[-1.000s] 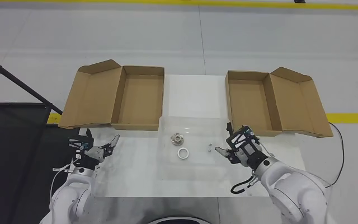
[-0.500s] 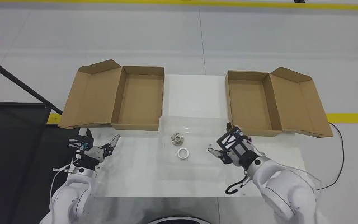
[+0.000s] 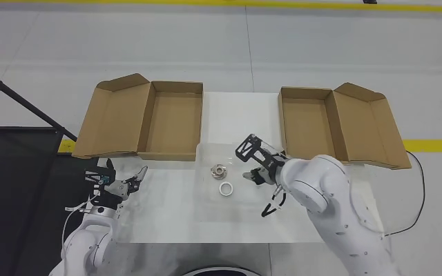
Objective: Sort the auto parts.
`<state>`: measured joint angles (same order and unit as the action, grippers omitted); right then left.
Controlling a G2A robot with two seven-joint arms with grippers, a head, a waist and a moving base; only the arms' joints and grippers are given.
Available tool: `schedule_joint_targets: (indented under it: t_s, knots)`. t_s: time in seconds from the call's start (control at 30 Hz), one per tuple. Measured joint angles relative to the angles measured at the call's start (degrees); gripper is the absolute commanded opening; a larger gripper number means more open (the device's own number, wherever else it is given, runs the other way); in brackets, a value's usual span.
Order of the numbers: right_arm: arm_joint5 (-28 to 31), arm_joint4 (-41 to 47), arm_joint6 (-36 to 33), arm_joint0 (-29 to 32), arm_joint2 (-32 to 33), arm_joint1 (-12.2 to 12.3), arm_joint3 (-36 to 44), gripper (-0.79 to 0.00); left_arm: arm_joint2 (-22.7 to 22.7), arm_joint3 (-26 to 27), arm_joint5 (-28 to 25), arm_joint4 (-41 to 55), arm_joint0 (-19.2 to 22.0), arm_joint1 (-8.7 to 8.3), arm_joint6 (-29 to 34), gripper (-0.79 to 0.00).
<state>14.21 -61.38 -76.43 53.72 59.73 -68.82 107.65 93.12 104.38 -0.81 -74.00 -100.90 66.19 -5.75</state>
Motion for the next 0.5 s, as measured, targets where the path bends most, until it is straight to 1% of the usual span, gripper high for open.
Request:
schedule_joint_targets:
  t_s: [0.23,0.5]
  knots:
    - [-0.83,1.1,-3.39,-2.72,-2.39,-0.46,-5.94,-0.422,0.0,0.0,0.0,0.0,0.0,0.0,0.0,0.0]
    - [-2.48,0.53,-4.44,-4.67,-4.36,-0.92,-10.98,-0.431,0.0,0.0,0.0,0.0,0.0,0.0,0.0,0.0]
